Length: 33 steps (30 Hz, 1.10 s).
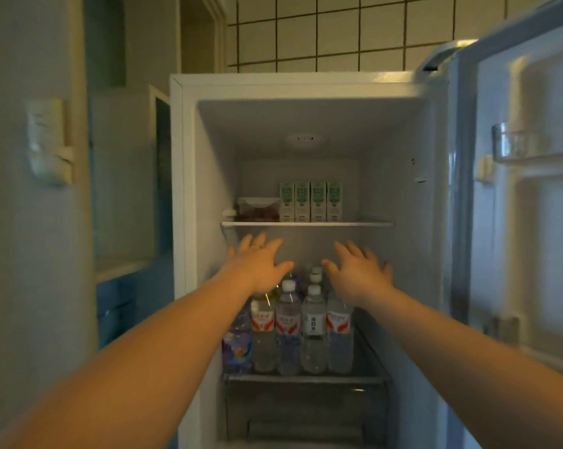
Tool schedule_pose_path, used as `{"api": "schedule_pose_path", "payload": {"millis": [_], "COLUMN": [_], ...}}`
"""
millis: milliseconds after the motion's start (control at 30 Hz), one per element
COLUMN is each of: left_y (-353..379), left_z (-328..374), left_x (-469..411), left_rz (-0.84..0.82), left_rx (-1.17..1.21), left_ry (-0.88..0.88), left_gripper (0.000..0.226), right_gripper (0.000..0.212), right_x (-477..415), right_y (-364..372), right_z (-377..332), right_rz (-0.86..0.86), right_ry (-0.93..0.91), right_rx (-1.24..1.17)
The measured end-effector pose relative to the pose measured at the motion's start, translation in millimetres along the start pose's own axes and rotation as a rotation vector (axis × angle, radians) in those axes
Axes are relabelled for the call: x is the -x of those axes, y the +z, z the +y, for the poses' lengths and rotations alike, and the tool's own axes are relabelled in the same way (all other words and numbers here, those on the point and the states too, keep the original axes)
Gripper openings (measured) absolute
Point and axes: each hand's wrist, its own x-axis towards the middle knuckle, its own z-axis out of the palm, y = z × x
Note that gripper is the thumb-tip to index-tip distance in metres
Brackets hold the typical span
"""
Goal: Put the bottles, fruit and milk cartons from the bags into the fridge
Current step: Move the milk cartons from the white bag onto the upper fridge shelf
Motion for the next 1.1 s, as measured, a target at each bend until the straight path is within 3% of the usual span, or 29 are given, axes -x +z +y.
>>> {"api": "schedule_pose_path", "payload": {"millis": [133,300,500,700,867,1100], "left_y": [-3.0,8.9,48.0,94.0,135.3,157.9], "left_z": [7.3,18.2,30.6,53.5,87.2,139.9], "left_x": [64.5,163.7,291.1,425.0,523.2,626.1], "left_rz": [0.062,0.18,0.135,0.12,-0.013,-0.178], "left_rx": [0.025,0.061,0.095,0.254,0.332,0.39], "left_ry": [-0.007,0.008,-0.066,-0.106,-0.161,-0.245], "left_gripper": [0.074,0.067,0.074,0.074,0.073,0.075], "right_gripper": [0.063,0.061,0.063,0.066,0.063,0.063], "right_x": [55.9,140.6,258.4,392.9,493.9,604.3], "right_y": [4.5,14.0,28.8,57.5,79.6,83.1], "right_z": [-7.3,-8.3,7.8,37.3,67.0,114.7], "right_rz": [-0.016,0.089,0.095,-0.05,-0.236,-0.365], "right_ry": [-0.061,-0.178,-0.237,-0.252,-0.156,-0.073], "right_rx": [-0.046,-0.077,-0.134,-0.18,-0.22,-0.232]}}
